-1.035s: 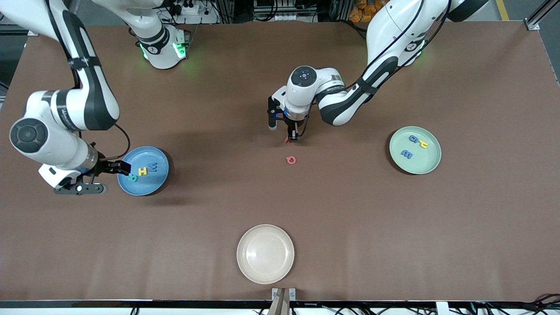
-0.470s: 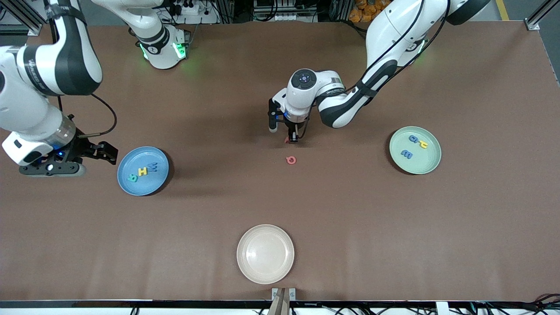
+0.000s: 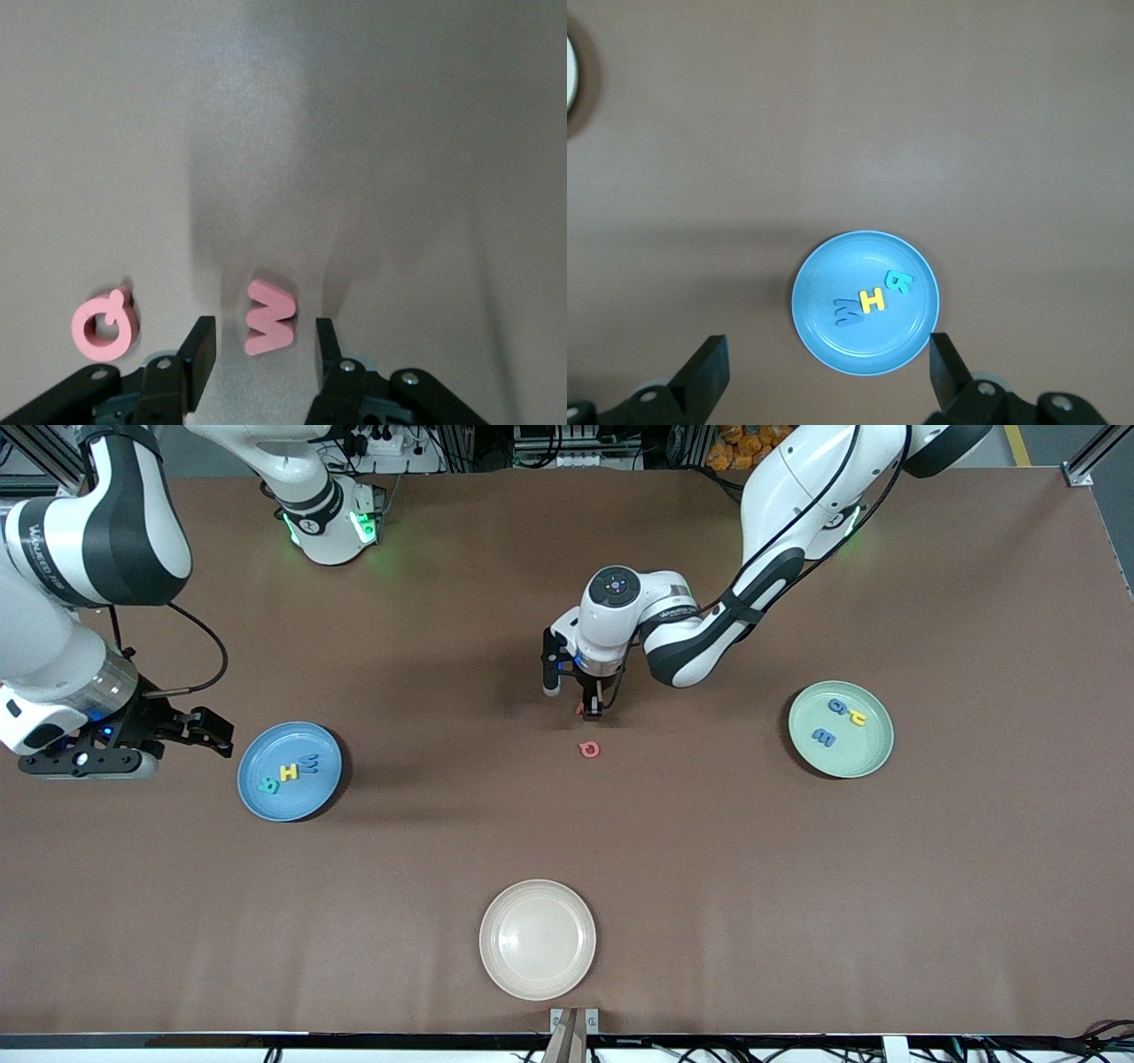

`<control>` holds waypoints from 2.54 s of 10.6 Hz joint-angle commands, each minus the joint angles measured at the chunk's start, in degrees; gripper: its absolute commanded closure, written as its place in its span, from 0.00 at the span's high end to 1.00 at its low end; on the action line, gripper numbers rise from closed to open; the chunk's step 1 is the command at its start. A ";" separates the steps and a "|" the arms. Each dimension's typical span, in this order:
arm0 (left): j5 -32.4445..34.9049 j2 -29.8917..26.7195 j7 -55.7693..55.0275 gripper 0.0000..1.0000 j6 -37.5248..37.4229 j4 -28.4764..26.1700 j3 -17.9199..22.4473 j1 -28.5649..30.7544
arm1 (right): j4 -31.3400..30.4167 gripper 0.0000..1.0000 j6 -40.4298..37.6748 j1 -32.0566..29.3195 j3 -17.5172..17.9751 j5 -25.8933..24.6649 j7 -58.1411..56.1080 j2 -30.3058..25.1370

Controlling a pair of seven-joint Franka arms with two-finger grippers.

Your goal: Sort uppercase to blue plate, lowercase to green plate

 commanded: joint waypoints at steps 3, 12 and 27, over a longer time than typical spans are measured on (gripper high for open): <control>2.12 1.29 -0.33 0.53 0.61 1.45 2.09 -2.12 | 2.49 1.00 -1.58 1.46 0.05 1.19 -0.42 -0.27; 2.29 2.78 -0.77 0.42 0.61 2.51 2.62 -2.91 | 5.03 1.00 -3.69 1.99 0.05 4.18 -0.33 -0.18; 1.68 -2.74 -1.65 0.00 -8.06 1.90 2.72 4.27 | 10.21 1.00 -2.63 15.70 0.84 4.44 26.98 5.88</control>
